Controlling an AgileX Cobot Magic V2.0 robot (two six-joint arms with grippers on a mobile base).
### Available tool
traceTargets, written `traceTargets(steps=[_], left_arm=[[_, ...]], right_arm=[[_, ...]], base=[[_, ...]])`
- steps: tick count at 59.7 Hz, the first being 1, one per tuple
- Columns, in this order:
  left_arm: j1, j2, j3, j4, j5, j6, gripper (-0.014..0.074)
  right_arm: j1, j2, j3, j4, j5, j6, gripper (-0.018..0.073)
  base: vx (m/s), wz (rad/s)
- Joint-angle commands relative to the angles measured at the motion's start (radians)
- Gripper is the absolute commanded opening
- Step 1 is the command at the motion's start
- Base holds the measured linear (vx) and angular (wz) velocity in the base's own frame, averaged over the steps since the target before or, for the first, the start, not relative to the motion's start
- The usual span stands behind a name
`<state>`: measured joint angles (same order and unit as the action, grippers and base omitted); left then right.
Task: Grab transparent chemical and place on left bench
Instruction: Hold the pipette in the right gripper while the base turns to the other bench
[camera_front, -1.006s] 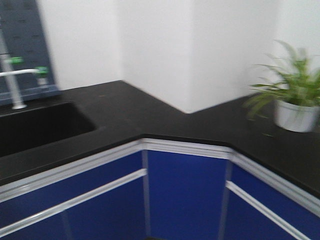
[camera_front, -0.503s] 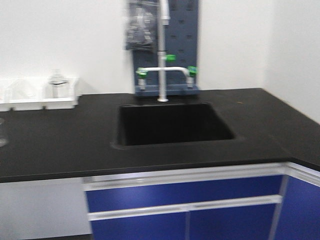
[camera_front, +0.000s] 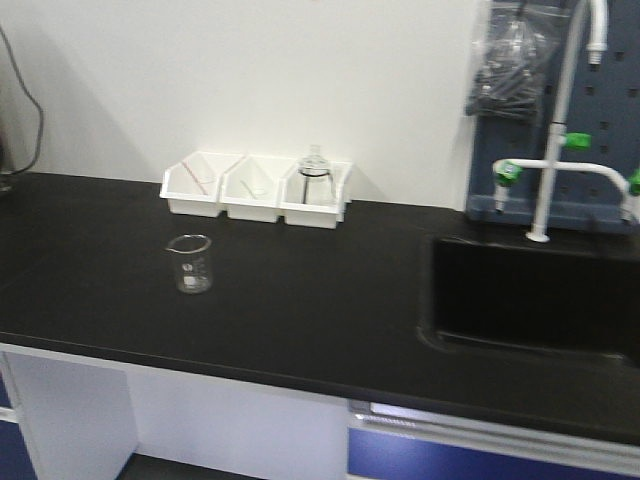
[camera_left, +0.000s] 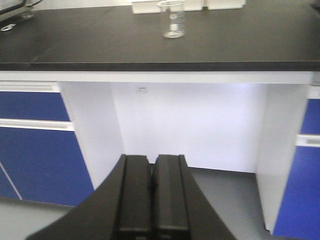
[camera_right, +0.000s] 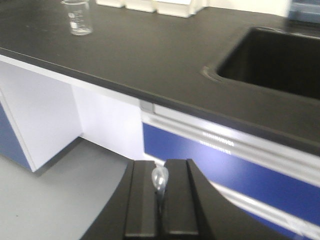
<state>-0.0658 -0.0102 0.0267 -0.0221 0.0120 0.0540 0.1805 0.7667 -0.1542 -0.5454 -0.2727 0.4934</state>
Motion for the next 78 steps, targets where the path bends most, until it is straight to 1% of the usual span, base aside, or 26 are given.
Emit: traceTargets(steps=[1, 47, 78], left_arm=[[-0.002, -0.019, 0.016, -0.001, -0.078, -0.008, -0.0003], [-0.002, -0.019, 0.016, -0.001, -0.078, -0.008, -0.0003], [-0.002, -0.019, 0.016, -0.001, -0.078, -0.008, -0.0003]], right_arm=[[0.0, -0.005, -0.028, 0.008, -0.076, -0.01, -0.0003], [0.0, -0.005, -0.028, 0.008, -0.076, -0.01, -0.0003], [0.0, -0.005, -0.028, 0.008, -0.076, -0.01, -0.0003]], base=[[0.31, 0.37], [0.35, 0.25], [0.28, 0.09]])
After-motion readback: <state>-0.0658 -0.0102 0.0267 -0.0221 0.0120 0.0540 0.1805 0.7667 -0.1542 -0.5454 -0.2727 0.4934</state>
